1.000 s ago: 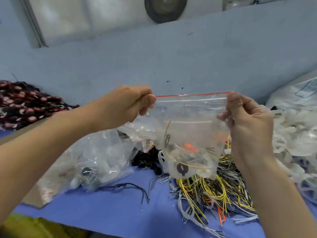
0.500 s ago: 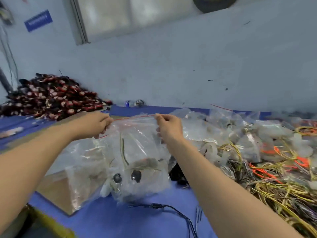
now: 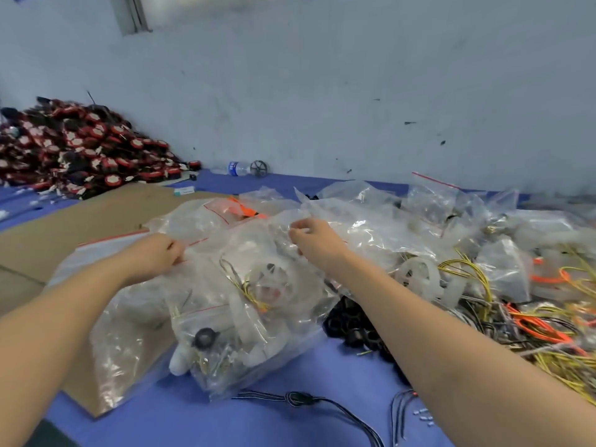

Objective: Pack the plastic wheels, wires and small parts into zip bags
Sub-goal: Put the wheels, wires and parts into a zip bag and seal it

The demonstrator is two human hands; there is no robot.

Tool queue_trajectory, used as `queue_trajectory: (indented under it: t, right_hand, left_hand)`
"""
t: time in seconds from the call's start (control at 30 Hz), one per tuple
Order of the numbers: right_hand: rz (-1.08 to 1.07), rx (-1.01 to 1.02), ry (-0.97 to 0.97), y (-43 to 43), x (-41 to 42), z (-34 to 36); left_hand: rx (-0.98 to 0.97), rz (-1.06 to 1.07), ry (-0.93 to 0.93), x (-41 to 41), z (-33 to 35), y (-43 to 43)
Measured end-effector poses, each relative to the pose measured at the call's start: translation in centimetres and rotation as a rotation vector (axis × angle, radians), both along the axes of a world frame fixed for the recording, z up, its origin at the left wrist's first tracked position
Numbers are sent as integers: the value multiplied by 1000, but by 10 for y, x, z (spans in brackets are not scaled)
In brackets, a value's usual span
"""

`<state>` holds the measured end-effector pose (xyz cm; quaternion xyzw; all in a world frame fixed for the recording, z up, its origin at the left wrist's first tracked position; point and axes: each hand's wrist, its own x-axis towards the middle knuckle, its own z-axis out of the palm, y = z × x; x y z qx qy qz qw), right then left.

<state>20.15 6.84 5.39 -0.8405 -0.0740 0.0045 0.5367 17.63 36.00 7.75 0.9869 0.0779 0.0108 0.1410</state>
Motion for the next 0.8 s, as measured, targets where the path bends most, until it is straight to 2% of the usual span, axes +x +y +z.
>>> queue_trajectory:
  t: [0.27,0.33,0.4,0.57,0.67,0.8]
  right_hand:
    - [102,-283,-107,7,-69,19]
    - [108,-310,-135,0,-86,33]
    - [111,-325,-173,-13,-102,53]
    - [28,-206,-276,-66,-141,94]
    - [-70,-51,-333,-110,-164,104]
    - [-268,166,-310,-179,-185,91]
  left_hand:
    - [-172,224,84,-48,-9,21]
    - [-96,261,40,-57,-3,11]
    - [-43,254,-94,-63,10,-6]
    - [-122,103,-455,-70,47,-105]
    - [-204,-111,-496,-74,63,-190]
    - [-154,-393,-466,-83,58,-294]
